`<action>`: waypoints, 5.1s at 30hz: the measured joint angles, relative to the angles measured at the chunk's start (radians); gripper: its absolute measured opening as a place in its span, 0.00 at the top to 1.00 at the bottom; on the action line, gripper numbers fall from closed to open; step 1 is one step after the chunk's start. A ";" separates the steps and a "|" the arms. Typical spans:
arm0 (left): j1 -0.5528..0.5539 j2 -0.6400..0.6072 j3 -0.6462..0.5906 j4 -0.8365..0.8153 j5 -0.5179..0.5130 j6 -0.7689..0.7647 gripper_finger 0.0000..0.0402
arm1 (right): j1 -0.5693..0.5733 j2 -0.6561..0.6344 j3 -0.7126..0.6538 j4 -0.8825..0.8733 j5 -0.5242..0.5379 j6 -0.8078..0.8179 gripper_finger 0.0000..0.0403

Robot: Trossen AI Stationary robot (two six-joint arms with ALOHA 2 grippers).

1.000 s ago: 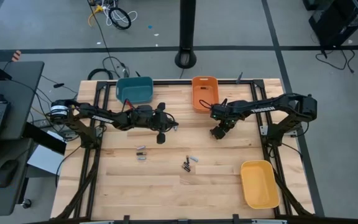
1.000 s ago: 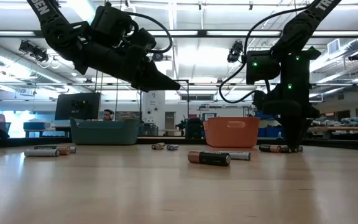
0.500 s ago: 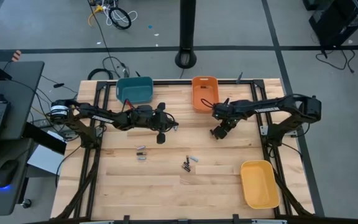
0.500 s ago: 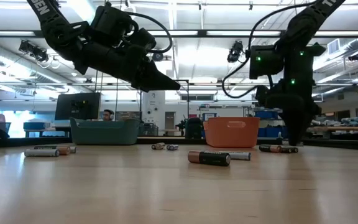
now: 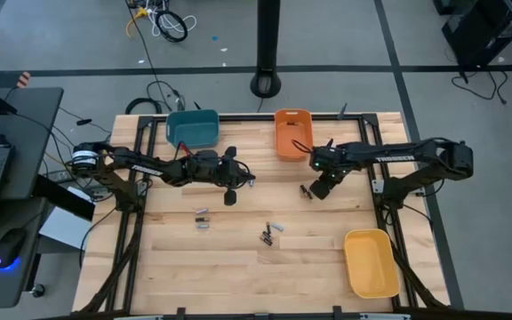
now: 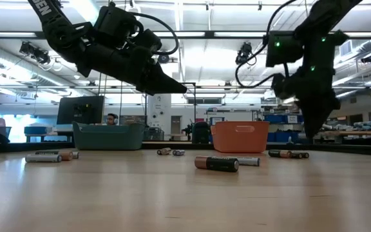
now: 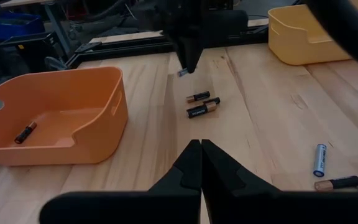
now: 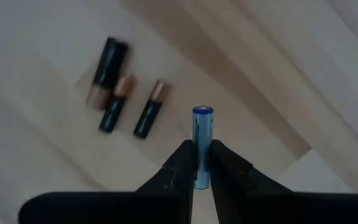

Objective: Sort batteries
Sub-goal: Put the silver battery into the yellow bin, then put the big black battery into the blue bin

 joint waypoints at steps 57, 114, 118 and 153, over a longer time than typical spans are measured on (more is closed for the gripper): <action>0.000 0.000 0.000 -0.027 0.000 0.000 0.98 | 1.138 0.092 0.127 -0.096 -0.133 0.525 0.89; 0.002 0.000 0.011 -0.034 0.000 -0.023 0.98 | 1.051 0.082 0.244 -0.345 -0.237 0.398 0.77; 0.002 0.000 0.011 -0.037 0.000 -0.023 0.98 | 1.008 0.082 0.316 -0.446 -0.235 0.350 0.95; -0.121 -0.361 0.040 -0.974 0.060 -0.185 0.98 | 0.213 0.024 0.156 0.297 -0.028 -0.656 0.98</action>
